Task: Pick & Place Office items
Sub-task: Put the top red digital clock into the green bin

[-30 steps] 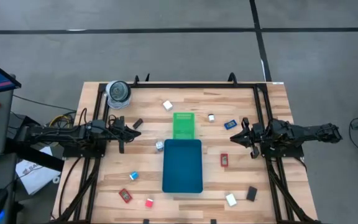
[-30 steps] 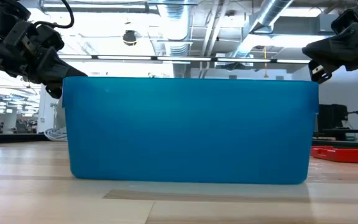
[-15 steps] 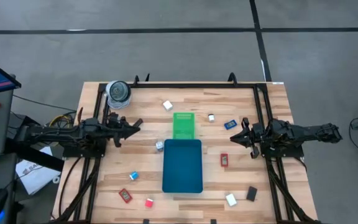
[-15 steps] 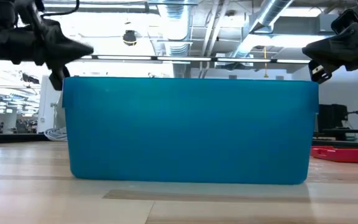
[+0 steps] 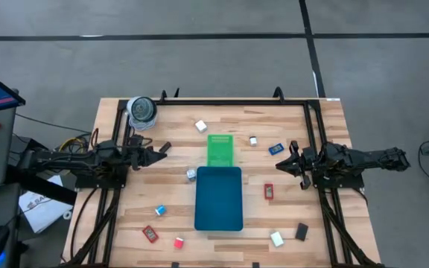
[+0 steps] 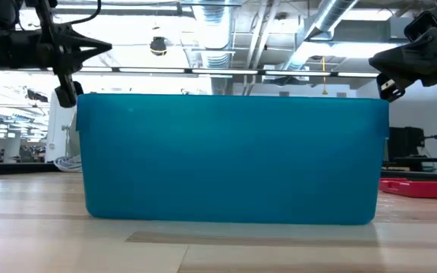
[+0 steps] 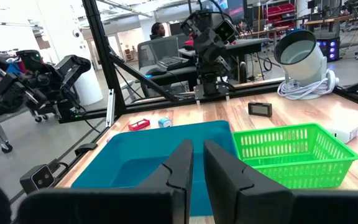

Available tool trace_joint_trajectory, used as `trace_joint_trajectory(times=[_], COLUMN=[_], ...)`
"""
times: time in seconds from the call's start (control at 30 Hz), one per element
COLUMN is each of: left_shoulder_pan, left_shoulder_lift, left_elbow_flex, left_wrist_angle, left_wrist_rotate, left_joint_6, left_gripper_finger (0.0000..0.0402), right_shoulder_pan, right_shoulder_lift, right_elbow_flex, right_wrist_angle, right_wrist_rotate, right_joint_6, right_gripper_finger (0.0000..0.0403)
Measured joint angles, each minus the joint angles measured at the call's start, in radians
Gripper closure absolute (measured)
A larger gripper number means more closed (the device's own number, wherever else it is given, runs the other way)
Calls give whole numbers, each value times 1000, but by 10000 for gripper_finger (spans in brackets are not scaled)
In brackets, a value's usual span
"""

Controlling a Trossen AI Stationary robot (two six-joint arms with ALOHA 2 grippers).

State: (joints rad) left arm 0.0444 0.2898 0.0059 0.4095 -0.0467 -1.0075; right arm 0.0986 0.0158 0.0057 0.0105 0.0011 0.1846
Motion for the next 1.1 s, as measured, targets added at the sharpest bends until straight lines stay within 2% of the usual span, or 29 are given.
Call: trace_joint_trajectory(times=[0.2, 0.37, 0.47, 0.57, 0.67, 0.73, 0.9, 1.1], left_shoulder_pan=[0, 0, -3, -27, -62, -88, -129, -140], left_shoulder_lift=[0, 2, 26, 67, 126, 174, 302, 457], left_elbow_flex=[0, 0, 0, 0, 0, 0, 0, 0], left_wrist_angle=[98, 114, 115, 117, 116, 119, 183, 305], left_wrist_rotate=[-163, -191, -217, -302, -380, -420, -464, -541], left_joint_6=[-56, -80, -149, -209, -232, -247, -255, -238], left_gripper_finger=[400, 400, 400, 400, 400, 400, 400, 400], right_shoulder_pan=[-3, 0, -12, -29, -42, -47, -57, -57], right_shoulder_lift=[0, -1, -3, -4, -2, -3, -3, -2], right_elbow_flex=[0, 0, 0, 7, 30, 46, 63, 63], right_wrist_angle=[17, 297, 473, 600, 676, 738, 796, 802], right_wrist_rotate=[21, 28, 29, 60, 90, 143, 364, 393], right_joint_6=[-27, 129, 94, 11, 19, 76, 163, 287], right_gripper_finger=[370, 370, 370, 370, 370, 370, 370, 370])
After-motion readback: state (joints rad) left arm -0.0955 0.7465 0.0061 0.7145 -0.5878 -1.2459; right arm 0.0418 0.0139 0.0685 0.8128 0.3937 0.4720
